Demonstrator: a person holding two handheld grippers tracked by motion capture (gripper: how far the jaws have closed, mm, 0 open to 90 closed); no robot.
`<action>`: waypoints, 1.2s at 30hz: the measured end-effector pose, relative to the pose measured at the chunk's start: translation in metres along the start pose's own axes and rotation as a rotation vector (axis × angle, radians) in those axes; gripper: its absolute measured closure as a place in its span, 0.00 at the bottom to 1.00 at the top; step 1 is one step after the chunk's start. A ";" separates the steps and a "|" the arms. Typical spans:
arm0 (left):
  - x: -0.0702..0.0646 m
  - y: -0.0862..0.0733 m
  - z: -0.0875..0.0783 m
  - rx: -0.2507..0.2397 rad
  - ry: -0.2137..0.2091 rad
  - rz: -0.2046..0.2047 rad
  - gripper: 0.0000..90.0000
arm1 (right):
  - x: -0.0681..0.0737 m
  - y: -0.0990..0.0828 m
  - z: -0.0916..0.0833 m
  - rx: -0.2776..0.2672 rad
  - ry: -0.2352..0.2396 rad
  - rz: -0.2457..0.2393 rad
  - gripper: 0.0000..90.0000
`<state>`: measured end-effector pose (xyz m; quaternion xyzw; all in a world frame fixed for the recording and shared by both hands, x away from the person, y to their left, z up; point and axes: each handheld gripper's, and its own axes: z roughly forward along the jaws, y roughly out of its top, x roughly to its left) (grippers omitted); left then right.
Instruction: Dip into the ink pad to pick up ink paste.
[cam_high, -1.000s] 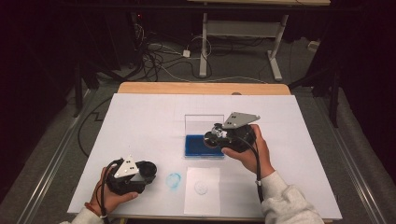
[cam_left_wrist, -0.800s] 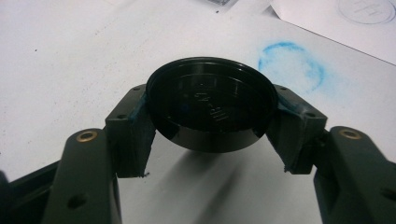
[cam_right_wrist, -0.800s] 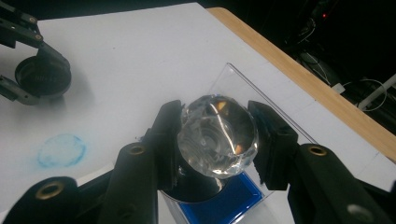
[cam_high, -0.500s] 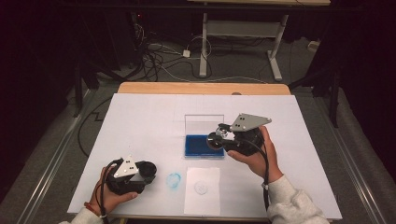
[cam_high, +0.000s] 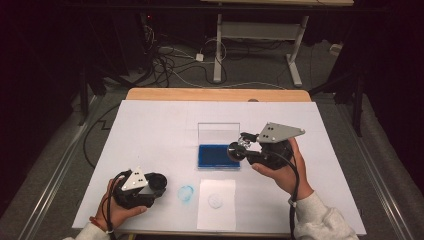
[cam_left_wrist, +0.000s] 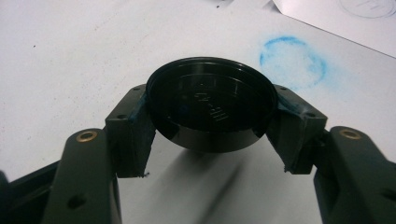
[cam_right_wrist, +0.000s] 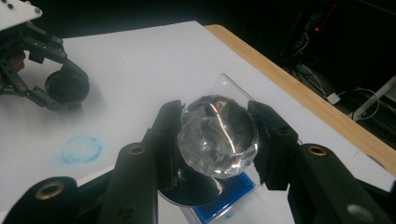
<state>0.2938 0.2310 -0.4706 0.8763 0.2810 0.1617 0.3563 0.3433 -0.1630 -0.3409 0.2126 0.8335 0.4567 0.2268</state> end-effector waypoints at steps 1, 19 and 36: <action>0.000 0.000 0.000 0.001 0.000 0.000 0.41 | 0.001 0.000 -0.001 0.001 0.000 -0.001 0.64; 0.000 -0.003 -0.002 0.007 -0.001 -0.005 0.41 | 0.013 0.001 -0.007 -0.001 0.046 -0.030 0.64; 0.000 -0.006 -0.004 0.012 -0.002 -0.008 0.41 | 0.033 -0.004 0.008 0.036 0.116 -0.065 0.64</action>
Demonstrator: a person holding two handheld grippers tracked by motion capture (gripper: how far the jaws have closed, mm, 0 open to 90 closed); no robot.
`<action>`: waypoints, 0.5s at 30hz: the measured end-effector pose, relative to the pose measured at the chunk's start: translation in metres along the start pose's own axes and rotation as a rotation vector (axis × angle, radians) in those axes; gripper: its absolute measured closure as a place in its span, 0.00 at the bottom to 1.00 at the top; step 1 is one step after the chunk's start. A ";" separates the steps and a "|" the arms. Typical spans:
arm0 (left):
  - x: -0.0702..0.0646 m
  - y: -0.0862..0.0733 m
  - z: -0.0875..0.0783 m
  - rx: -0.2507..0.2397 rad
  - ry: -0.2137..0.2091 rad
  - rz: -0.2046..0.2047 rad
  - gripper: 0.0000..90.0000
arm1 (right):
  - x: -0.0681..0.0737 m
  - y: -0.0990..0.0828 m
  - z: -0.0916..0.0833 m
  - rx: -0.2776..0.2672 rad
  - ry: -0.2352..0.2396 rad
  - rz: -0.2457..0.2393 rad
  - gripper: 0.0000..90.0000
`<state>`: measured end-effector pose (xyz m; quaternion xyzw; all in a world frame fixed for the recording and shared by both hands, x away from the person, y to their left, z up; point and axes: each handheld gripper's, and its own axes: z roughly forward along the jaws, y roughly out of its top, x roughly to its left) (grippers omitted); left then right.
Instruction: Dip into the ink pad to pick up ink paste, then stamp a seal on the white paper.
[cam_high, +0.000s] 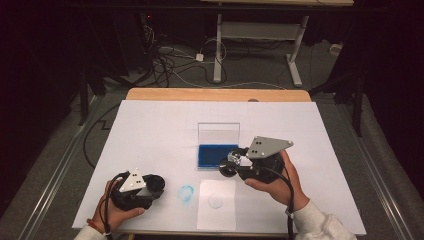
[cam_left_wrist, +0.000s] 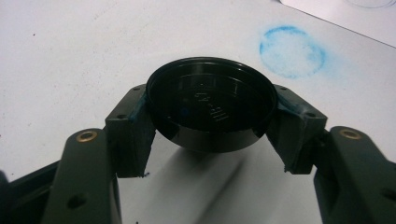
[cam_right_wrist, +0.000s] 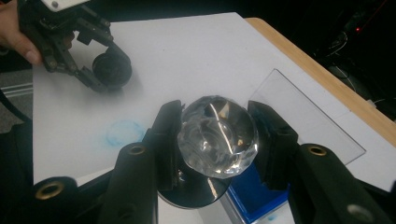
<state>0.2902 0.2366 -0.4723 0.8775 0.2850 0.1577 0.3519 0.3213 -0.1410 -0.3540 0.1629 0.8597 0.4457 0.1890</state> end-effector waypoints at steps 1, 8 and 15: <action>0.000 0.000 0.000 -0.001 0.000 -0.002 0.41 | 0.001 0.000 0.001 0.001 0.006 -0.003 0.64; 0.000 0.001 0.000 -0.002 -0.002 0.002 0.41 | 0.006 -0.002 0.006 0.011 0.024 -0.011 0.64; -0.001 0.003 0.001 -0.003 -0.003 0.007 0.41 | 0.015 -0.004 0.002 0.009 0.029 -0.014 0.64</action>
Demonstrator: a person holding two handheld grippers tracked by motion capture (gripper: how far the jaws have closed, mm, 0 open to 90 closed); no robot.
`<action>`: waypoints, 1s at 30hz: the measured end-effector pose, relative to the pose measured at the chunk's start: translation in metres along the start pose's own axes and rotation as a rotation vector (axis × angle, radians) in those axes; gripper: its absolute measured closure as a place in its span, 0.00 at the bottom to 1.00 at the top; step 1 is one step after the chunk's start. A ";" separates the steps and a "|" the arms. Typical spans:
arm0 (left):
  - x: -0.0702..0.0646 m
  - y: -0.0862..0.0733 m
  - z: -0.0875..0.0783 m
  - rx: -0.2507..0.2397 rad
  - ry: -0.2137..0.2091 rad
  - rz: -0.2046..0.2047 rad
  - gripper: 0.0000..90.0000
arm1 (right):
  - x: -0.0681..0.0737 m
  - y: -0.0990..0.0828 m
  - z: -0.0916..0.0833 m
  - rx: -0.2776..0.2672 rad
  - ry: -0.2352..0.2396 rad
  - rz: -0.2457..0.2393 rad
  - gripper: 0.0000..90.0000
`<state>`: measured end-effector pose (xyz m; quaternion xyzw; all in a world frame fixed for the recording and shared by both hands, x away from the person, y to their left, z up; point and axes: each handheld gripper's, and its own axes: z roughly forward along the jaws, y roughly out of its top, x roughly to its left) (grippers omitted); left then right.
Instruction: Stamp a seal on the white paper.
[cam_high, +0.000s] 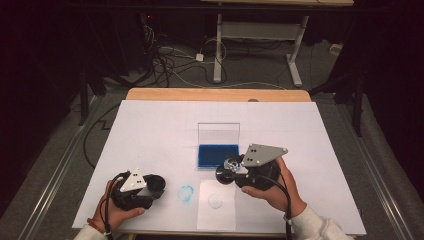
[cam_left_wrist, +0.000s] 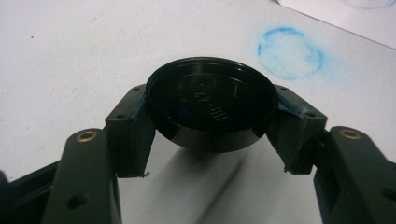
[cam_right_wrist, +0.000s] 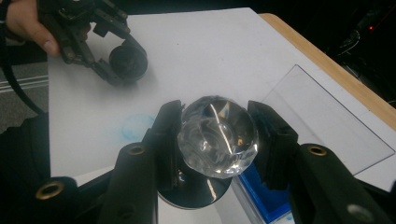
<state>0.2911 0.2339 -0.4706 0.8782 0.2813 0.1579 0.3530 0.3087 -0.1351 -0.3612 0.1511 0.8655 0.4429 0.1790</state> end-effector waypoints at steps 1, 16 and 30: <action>0.000 0.000 0.000 0.003 0.001 0.002 0.41 | 0.001 0.000 -0.001 0.001 0.003 -0.002 0.64; -0.005 -0.001 0.000 0.022 0.010 0.013 0.41 | 0.018 -0.005 0.000 0.005 0.025 -0.041 0.64; -0.005 -0.002 -0.002 0.026 0.013 0.011 0.41 | 0.031 -0.024 0.025 0.059 0.058 -0.041 0.64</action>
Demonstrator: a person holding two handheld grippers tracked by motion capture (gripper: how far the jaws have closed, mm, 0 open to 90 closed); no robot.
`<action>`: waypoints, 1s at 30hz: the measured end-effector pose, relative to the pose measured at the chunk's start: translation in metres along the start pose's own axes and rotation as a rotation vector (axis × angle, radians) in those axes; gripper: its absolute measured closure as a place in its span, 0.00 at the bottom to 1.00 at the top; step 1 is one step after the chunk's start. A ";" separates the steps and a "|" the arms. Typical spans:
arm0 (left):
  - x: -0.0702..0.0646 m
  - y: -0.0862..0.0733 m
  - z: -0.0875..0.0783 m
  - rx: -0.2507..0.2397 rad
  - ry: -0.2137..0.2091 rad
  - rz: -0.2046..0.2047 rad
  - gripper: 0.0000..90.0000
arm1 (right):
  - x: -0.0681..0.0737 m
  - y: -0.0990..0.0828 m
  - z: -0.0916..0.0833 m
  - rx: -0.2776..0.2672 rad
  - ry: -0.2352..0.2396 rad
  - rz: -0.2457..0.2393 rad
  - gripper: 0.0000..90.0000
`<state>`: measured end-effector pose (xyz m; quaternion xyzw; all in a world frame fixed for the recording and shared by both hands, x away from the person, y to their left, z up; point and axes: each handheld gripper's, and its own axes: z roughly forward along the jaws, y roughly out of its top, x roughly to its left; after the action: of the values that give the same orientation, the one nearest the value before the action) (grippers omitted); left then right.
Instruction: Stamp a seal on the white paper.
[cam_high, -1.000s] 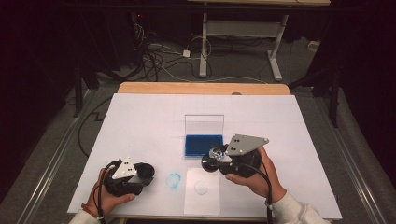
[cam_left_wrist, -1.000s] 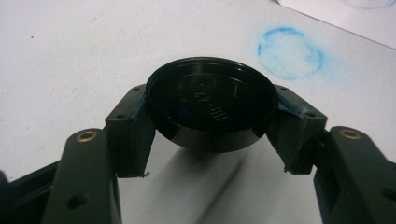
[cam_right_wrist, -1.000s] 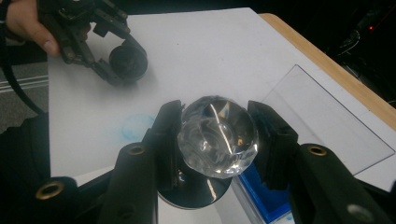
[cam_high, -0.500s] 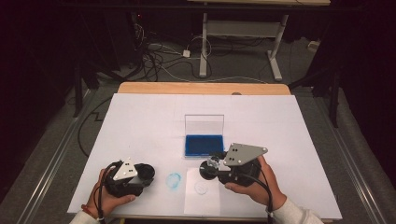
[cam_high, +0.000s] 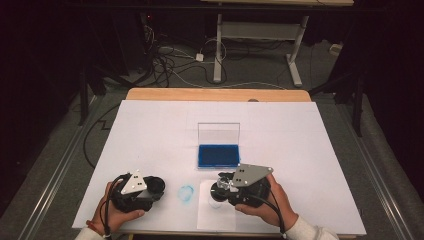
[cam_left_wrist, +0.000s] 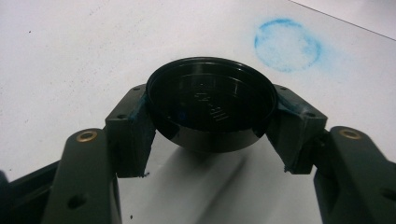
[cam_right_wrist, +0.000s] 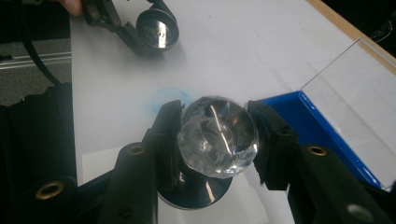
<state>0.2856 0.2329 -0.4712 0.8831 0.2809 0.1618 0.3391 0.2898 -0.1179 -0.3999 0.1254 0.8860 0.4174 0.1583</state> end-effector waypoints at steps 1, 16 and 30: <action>0.000 0.000 0.000 0.001 -0.001 0.002 0.41 | 0.001 -0.001 0.002 0.005 0.008 -0.001 0.64; 0.000 0.002 0.002 0.008 -0.010 0.012 0.41 | 0.006 -0.016 0.028 0.090 0.035 -0.005 0.64; 0.000 0.003 0.003 0.007 -0.014 0.015 0.41 | 0.009 -0.024 0.042 0.118 0.030 -0.013 0.64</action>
<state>0.2879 0.2296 -0.4712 0.8874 0.2724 0.1575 0.3368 0.2959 -0.1006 -0.4457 0.1227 0.9120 0.3655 0.1402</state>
